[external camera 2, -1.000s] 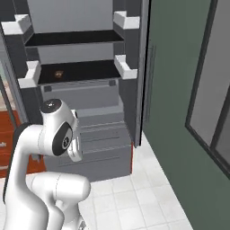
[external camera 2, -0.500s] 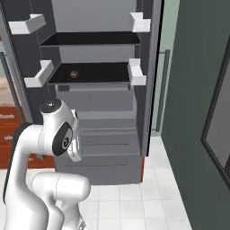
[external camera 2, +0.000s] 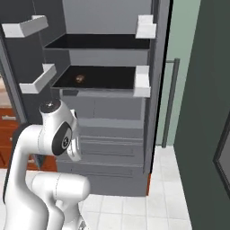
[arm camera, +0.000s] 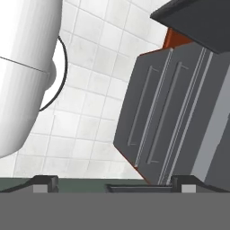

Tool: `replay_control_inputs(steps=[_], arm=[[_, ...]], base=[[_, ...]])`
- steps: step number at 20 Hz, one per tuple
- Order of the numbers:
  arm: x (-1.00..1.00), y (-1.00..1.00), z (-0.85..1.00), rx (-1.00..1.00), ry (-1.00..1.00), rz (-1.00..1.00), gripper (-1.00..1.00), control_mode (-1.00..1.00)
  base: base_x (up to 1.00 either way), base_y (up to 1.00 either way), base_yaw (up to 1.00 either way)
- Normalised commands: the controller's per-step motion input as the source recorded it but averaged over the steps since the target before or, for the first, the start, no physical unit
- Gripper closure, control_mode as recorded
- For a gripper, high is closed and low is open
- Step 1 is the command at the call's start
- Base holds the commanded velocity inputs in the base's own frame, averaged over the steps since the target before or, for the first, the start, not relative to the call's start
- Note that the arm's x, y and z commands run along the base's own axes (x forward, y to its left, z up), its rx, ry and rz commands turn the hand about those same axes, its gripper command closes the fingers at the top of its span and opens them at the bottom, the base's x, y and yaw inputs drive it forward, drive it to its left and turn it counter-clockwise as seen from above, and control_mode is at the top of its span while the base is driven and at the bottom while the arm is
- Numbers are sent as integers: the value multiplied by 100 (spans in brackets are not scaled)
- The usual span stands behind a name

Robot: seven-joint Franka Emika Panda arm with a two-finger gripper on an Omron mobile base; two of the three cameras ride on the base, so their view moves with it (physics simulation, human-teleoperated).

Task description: Gather the squash and potato from the fridge and place them on a tray on the dining counter. Then gather the chicken drumstick and steak from the fridge and place them on the other tray.

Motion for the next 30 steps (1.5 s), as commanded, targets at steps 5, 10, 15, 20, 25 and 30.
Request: replay_control_inputs(steps=[5, 10, 15, 20, 25, 30], arm=[[0, 0, 0, 0, 0, 0, -100, 100], [0, 0, 0, 0, 0, 0, -100, 100], [0, 0, 0, 0, 0, 0, -100, 100], [0, 0, 0, 0, 0, 0, -100, 100], [0, 0, 0, 0, 0, 0, -100, 100], [0, 0, 0, 0, 0, 0, -100, 100]], base=[[49, -33, 16], [48, -18, 9], [46, -2, 1], [36, 0, 0], [34, 0, 2], [37, 0, 4]])
